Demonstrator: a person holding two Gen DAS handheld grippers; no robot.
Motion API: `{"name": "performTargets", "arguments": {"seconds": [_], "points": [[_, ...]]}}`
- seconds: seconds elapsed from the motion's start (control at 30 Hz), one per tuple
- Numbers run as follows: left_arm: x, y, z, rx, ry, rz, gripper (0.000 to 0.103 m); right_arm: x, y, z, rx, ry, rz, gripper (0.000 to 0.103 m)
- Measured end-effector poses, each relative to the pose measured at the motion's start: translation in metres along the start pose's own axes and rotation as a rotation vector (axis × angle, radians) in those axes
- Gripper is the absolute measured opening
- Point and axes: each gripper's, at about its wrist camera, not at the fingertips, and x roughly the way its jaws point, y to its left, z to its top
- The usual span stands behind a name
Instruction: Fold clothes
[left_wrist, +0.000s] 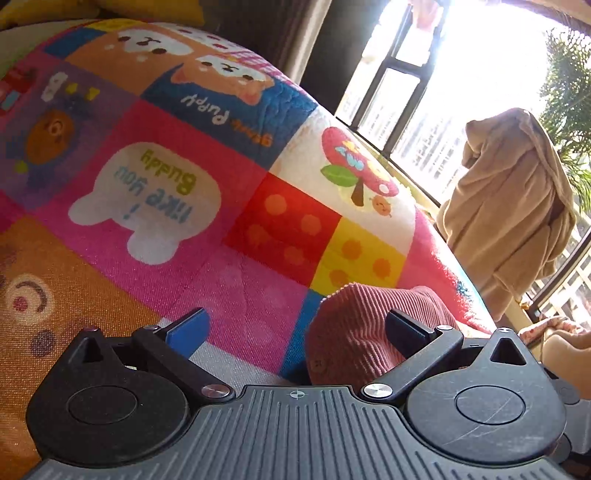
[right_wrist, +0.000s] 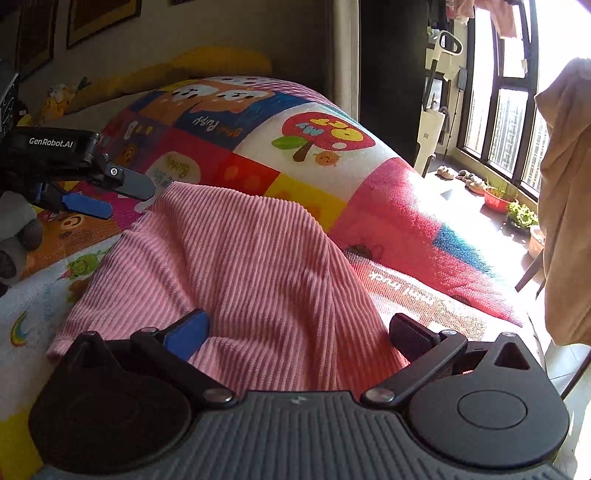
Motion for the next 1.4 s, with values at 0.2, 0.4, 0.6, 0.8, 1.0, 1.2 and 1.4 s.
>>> {"name": "performTargets", "arguments": {"seconds": [0.2,0.4,0.6,0.8,1.0,1.2,1.4], "points": [[0.030,-0.003,-0.008,0.049,0.065,0.092,0.103,-0.006,0.010,-0.001,-0.020,-0.030,-0.039,0.103],[0.040,0.000,-0.013,0.067,0.089,0.135,0.103,-0.024,0.030,0.007,-0.049,-0.107,0.030,0.103],[0.035,0.005,-0.021,0.052,0.053,0.131,0.103,-0.005,0.040,-0.002,-0.072,-0.049,0.000,0.103],[0.033,0.001,-0.019,0.016,0.066,0.168,0.103,-0.005,0.033,-0.003,-0.039,-0.047,0.020,0.103],[0.028,-0.002,-0.022,-0.047,0.071,0.226,0.103,-0.003,0.035,-0.004,-0.051,-0.041,0.024,0.103],[0.015,-0.003,-0.028,-0.149,0.059,0.272,0.103,-0.007,0.040,-0.007,-0.079,-0.067,-0.005,0.103],[-0.004,-0.011,-0.029,-0.187,0.018,0.259,0.103,-0.010,0.039,-0.008,-0.078,-0.078,-0.013,0.103]]}}
